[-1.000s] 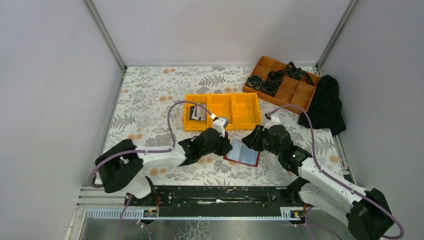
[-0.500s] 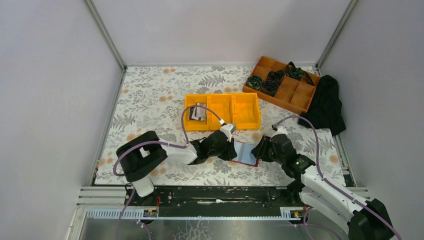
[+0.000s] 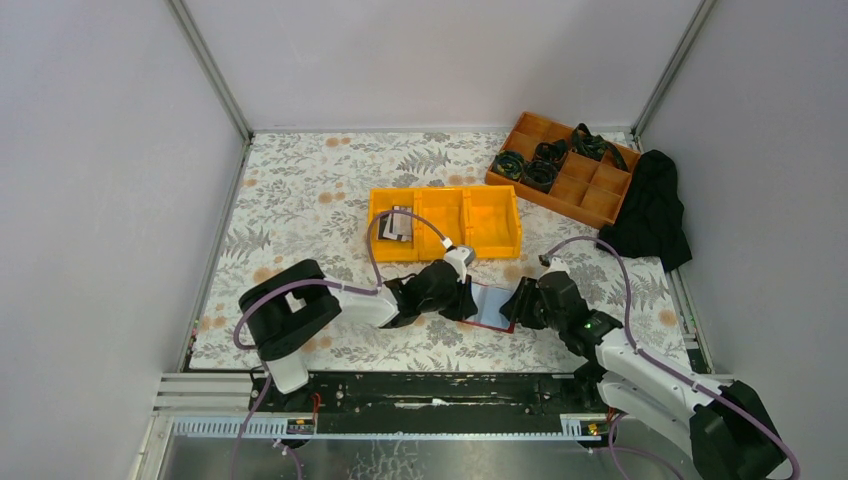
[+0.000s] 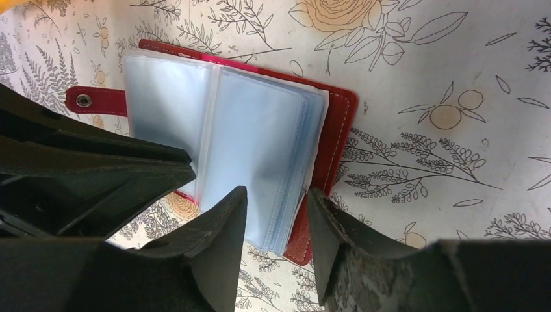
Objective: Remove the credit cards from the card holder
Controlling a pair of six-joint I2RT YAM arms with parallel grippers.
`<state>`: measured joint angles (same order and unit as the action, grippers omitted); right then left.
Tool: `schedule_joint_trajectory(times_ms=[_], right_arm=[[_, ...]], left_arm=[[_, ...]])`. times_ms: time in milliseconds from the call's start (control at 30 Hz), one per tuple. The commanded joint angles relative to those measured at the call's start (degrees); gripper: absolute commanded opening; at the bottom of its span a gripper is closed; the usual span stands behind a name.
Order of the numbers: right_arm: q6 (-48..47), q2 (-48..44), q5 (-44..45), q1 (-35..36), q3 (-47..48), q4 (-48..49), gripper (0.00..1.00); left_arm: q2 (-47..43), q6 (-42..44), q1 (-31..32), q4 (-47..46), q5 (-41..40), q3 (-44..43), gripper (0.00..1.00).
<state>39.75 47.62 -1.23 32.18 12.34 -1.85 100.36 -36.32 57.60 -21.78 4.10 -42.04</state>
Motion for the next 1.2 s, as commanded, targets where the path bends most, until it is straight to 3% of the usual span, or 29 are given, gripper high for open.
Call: schedule_joint_trajectory(times_ms=[0, 267, 633, 1167], right_arm=[[0.05, -1.52, -0.55, -0.28, 1.93, 0.25, 0.47], [-0.39, -7.12, 1.72, -0.23, 2.71, -3.74, 0.46], [1.58, 3.26, -4.60, -0.28, 0.01, 7.90, 0.46], [1.58, 9.25, -9.60, -0.27, 6.04, 12.67, 0.45]], left_arm=[[1.58, -0.15, 0.20, -2.92, 0.46, -1.17, 0.21], [1.84, -0.20, 0.23, -3.17, 0.38, -1.29, 0.21], [1.43, -0.25, 0.21, -3.16, 0.24, -0.78, 0.21], [2.08, -0.25, 0.22, -3.27, 0.60, -0.73, 0.21]])
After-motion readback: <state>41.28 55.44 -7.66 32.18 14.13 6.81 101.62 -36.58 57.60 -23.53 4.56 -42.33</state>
